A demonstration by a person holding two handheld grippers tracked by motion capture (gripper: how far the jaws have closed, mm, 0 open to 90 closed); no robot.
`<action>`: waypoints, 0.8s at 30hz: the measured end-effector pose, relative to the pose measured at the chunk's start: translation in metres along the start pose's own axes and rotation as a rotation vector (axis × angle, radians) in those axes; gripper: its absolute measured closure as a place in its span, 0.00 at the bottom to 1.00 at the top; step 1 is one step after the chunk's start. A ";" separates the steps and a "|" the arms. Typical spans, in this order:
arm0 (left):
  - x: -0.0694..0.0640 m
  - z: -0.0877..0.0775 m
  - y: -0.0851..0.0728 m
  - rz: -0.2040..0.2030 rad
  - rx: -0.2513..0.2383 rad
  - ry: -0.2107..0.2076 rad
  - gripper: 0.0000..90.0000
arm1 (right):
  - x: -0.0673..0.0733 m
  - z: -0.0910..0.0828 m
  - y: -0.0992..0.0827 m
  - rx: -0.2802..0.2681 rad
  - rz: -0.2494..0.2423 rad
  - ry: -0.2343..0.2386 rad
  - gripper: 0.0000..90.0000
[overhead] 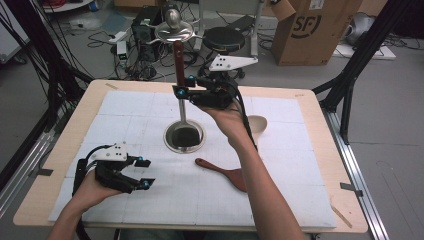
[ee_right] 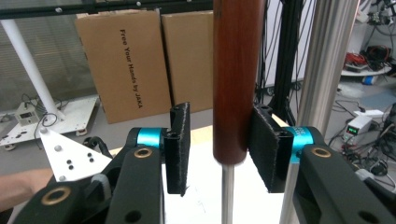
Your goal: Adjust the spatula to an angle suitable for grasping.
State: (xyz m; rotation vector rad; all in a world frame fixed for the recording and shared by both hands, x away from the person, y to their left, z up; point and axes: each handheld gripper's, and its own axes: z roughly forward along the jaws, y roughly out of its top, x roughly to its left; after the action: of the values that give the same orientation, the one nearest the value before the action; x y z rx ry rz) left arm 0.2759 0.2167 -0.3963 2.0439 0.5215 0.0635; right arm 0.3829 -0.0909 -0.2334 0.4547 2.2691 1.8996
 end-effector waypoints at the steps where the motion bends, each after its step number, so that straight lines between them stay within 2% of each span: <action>1: 0.000 0.000 0.000 0.000 -0.001 0.000 0.38 | -0.001 0.000 0.003 -0.002 -0.004 0.005 0.70; 5: 0.001 -0.001 0.000 0.001 -0.001 0.003 0.38 | -0.003 0.001 0.008 -0.006 -0.010 0.010 0.75; 6: 0.001 -0.001 0.000 -0.003 -0.004 0.002 0.38 | -0.004 0.002 0.011 -0.005 -0.012 0.013 0.80; 15: 0.001 -0.001 0.000 -0.002 -0.002 -0.002 0.38 | -0.007 0.006 0.016 0.008 -0.012 0.021 0.81; 17: 0.001 -0.001 0.000 -0.003 -0.003 -0.003 0.38 | -0.007 0.008 0.017 0.011 -0.029 0.015 0.81; 24: 0.001 -0.002 0.000 -0.004 -0.004 -0.003 0.38 | -0.010 0.007 0.019 0.007 -0.023 -0.004 0.81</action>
State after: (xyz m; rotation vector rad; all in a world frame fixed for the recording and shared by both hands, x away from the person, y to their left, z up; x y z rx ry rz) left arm 0.2765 0.2189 -0.3960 2.0384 0.5230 0.0595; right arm 0.3972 -0.0843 -0.2172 0.4303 2.2692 1.8789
